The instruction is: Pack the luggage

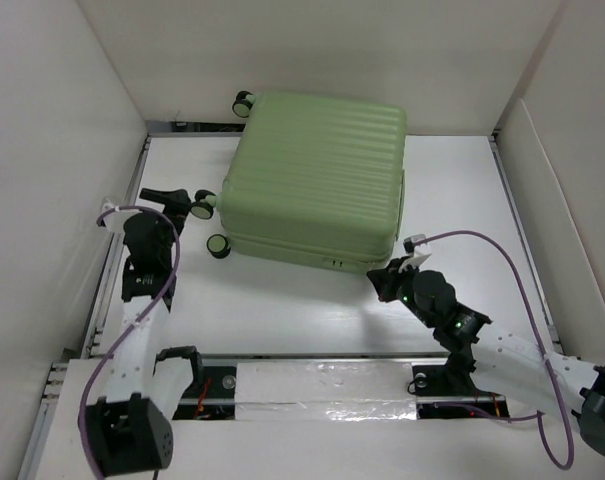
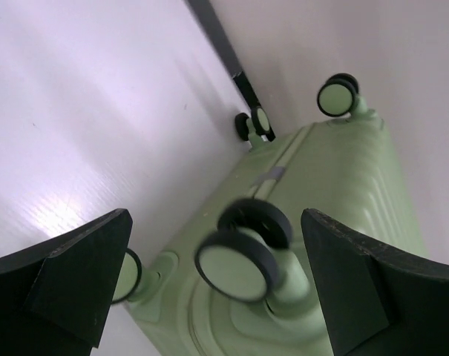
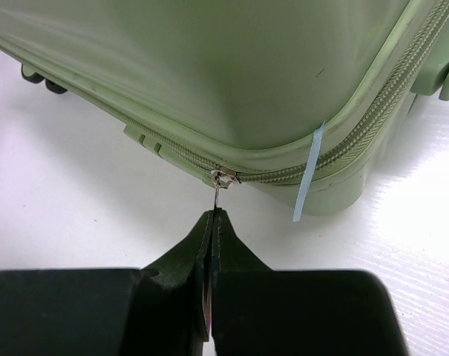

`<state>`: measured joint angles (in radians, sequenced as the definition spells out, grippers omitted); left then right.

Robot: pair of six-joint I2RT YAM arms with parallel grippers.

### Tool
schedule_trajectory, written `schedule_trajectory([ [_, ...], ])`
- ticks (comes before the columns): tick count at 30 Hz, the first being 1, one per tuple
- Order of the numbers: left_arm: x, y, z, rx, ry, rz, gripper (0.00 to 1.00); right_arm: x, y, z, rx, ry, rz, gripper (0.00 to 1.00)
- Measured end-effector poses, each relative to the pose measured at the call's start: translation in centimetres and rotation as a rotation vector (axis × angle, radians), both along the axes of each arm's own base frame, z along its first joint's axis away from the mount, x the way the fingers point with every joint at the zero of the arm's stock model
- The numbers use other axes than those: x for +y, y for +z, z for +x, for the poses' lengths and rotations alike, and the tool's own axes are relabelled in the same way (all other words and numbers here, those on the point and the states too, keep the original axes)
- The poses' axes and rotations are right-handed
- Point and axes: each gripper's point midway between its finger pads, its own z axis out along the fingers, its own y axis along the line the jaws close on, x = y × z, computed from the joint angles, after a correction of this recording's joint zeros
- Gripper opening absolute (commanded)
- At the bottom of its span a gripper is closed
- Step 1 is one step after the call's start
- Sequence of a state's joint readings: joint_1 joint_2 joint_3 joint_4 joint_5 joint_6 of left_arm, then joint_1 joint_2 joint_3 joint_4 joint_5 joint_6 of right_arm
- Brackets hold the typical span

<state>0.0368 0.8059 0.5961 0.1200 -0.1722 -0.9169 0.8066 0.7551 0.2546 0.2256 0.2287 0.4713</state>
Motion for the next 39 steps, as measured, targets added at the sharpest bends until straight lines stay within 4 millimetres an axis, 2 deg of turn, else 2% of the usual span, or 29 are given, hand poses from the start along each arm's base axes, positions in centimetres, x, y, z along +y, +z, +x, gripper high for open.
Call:
schedule_trajectory([
  [3, 1.0, -1.4, 1.8, 0.018, -0.046, -0.063, 0.99, 0.0, 0.1, -0.1, -0.002, 0.005, 0.002, 0.00],
  [5, 0.3, -1.8, 2.7, 0.001, -0.108, -0.096, 0.99, 0.0, 0.1, -0.1, -0.003, 0.008, 0.003, 0.00],
  [8, -1.2, -2.2, 2.7, -0.033, -0.188, -0.134, 0.99, 0.1, 0.0, -0.2, -0.004, 0.012, 0.006, 0.00],
  [12, -2.8, -1.1, 2.8, -0.084, -0.264, -0.158, 0.99, 0.2, 0.0, -0.2, -0.004, 0.017, 0.007, 0.00],
  [15, -4.0, -0.6, 3.1, -0.108, -0.301, -0.161, 0.90, 0.2, -0.1, -0.2, -0.002, 0.020, 0.006, 0.00],
  [16, -4.3, -0.9, 3.2, -0.103, -0.307, -0.166, 0.78, 0.2, -0.1, -0.2, -0.002, 0.021, 0.007, 0.00],
  [18, -4.5, -1.8, 3.2, -0.082, -0.307, -0.187, 0.64, 0.2, -0.1, -0.2, -0.002, 0.021, 0.007, 0.00],
  [19, -4.6, -2.3, 3.2, -0.072, -0.305, -0.198, 0.60, 0.2, -0.1, -0.2, -0.002, 0.021, 0.007, 0.00],
  [21, -4.5, -2.4, 3.3, -0.076, -0.296, -0.218, 0.60, 0.2, 0.0, -0.2, -0.004, 0.021, 0.009, 0.00],
  [25, -4.5, -2.4, 3.2, -0.083, -0.279, -0.228, 0.25, 0.2, 0.1, -0.2, -0.006, 0.021, 0.011, 0.00],
  [26, -4.5, -2.3, 3.1, -0.086, -0.277, -0.229, 0.11, 0.2, 0.1, -0.2, -0.006, 0.021, 0.011, 0.00],
  [27, -4.5, -2.3, 3.1, -0.090, -0.273, -0.227, 0.03, 0.2, 0.1, -0.2, -0.006, 0.021, 0.011, 0.00],
  [28, -4.5, -2.2, 3.0, -0.094, -0.271, -0.227, 0.00, 0.2, 0.1, -0.2, -0.005, 0.020, 0.011, 0.00],
  [33, -4.9, -2.0, 2.5, -0.121, -0.255, -0.208, 0.00, 0.0, 0.3, -0.1, -0.008, 0.019, 0.018, 0.00],
  [36, -5.7, -2.0, 2.1, -0.143, -0.220, -0.181, 0.00, -0.4, 0.5, -0.1, -0.015, 0.012, 0.015, 0.00],
  [39, -7.7, -2.2, 1.7, -0.163, -0.185, -0.156, 0.00, -0.3, 0.1, 0.1, -0.010, 0.013, -0.002, 0.00],
])
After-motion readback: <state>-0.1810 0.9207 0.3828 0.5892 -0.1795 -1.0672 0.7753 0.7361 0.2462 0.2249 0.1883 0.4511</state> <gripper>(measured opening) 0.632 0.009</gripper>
